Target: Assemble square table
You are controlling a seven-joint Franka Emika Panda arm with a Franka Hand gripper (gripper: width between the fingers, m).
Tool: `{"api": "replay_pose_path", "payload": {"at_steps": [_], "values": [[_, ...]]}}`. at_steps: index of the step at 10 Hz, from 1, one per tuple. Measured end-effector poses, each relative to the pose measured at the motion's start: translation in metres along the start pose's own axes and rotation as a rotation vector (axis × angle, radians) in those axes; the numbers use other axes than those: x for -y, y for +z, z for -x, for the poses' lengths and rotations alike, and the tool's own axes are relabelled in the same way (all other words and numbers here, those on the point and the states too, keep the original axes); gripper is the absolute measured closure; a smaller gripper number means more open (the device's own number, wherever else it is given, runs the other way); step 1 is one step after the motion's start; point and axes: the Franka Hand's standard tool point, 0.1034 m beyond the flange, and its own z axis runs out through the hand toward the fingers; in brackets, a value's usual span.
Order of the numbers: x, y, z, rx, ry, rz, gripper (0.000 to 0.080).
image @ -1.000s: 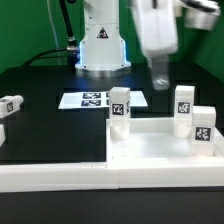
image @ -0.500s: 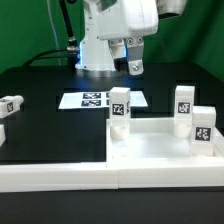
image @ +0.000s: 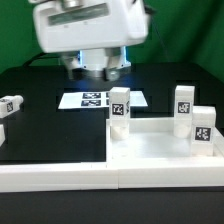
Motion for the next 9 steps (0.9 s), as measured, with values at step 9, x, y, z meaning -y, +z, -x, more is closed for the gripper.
{"api": "replay_pose_path", "payload": {"at_steps": [9], "values": [[-0.090,-0.004,-0.030,0.018,-0.271,0.026,0.0151]]}}
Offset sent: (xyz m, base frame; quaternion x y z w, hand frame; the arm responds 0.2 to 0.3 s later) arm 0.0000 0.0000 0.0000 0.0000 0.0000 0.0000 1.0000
